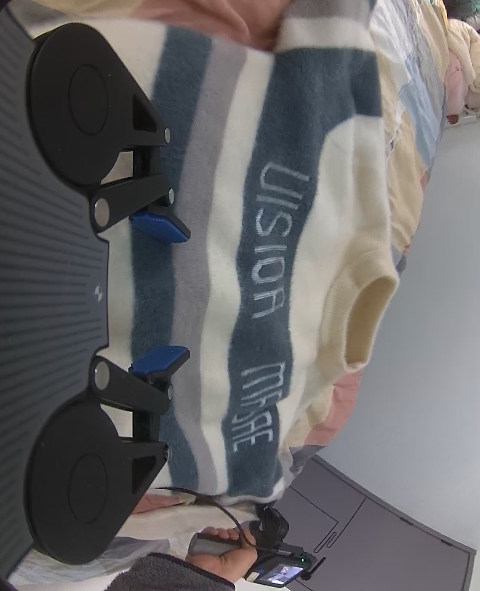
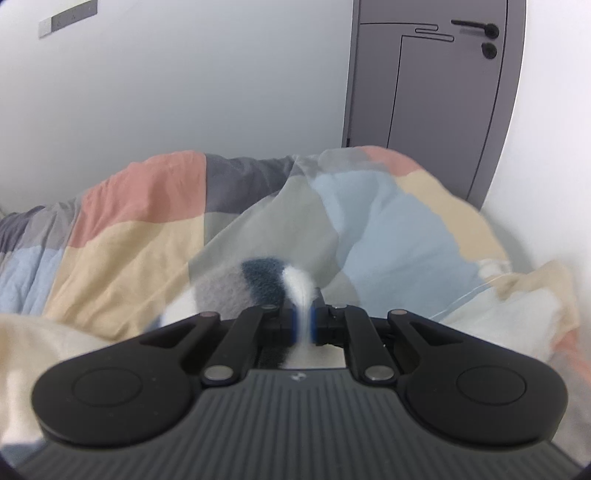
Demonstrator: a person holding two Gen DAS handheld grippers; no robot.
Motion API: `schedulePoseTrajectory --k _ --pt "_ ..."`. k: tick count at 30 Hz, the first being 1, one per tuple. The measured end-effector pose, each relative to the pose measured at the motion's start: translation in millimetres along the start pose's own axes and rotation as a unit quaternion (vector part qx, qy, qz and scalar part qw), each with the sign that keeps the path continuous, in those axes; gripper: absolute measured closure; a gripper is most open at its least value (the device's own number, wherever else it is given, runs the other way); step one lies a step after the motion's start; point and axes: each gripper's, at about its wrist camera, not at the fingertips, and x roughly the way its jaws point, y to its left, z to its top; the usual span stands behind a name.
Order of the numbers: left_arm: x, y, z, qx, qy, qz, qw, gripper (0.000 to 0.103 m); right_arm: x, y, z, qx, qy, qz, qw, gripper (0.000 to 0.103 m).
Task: Fold large clothes
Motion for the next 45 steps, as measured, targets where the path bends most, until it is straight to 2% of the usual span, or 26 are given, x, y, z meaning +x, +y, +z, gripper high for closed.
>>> schedulePoseTrajectory --k 5,10,11,14,19,22,26,28,32,34,36,37,42,45 --pt "12 3 -3 0.004 0.006 -0.001 1.0 0.032 6 10 -24 -0.03 -0.028 0.007 0.999 0.091" --pt "8 0 -5 0.009 0.005 0.004 0.9999 0.031 -13 -5 -33 0.001 -0.053 0.022 0.998 0.09" --pt "6 -1 -6 0.008 0.005 0.005 0.9999 0.031 -23 -9 -37 0.007 -0.076 0.021 0.997 0.089" --pt "-1 -4 -10 0.01 0.008 0.005 0.9999 0.031 -51 -24 -54 0.035 -0.115 0.02 0.993 0.064" --pt "-15 -9 -19 0.016 0.013 0.0 0.9998 0.031 -85 -54 -81 0.085 -0.121 0.032 0.988 0.062" --pt "-20 -15 -23 0.029 0.022 0.002 0.9993 0.031 -101 -66 -93 0.084 -0.112 0.026 0.99 0.062" --pt "-26 -24 -31 0.042 0.02 0.015 0.9988 0.031 -120 -84 -96 0.099 -0.076 0.028 0.992 0.062" --pt "-29 -28 -36 0.048 0.018 0.017 0.9985 0.03 -136 -88 -100 0.081 -0.076 0.027 0.993 0.062" --pt "-33 -37 -43 0.065 0.017 0.022 0.9975 0.028 -157 -94 -108 0.049 -0.07 0.067 0.994 0.062" --pt "-34 -40 -45 0.071 0.015 0.024 0.9971 0.027 -156 -96 -111 0.04 -0.06 0.08 0.994 0.055" --pt "-33 -40 -45 0.069 0.015 0.024 0.9972 0.027 -151 -97 -115 0.039 -0.045 0.091 0.994 0.037" --pt "-34 -40 -45 0.067 0.015 0.023 0.9974 0.027 -147 -97 -117 0.038 -0.03 0.099 0.994 0.034" --pt "-32 -36 -43 0.053 0.019 0.018 0.9983 0.027 -117 -79 -133 -0.003 0.054 0.138 0.989 0.032" --pt "-31 -35 -42 0.049 0.021 0.017 0.9984 0.027 -108 -70 -139 -0.042 0.065 0.135 0.988 0.031"
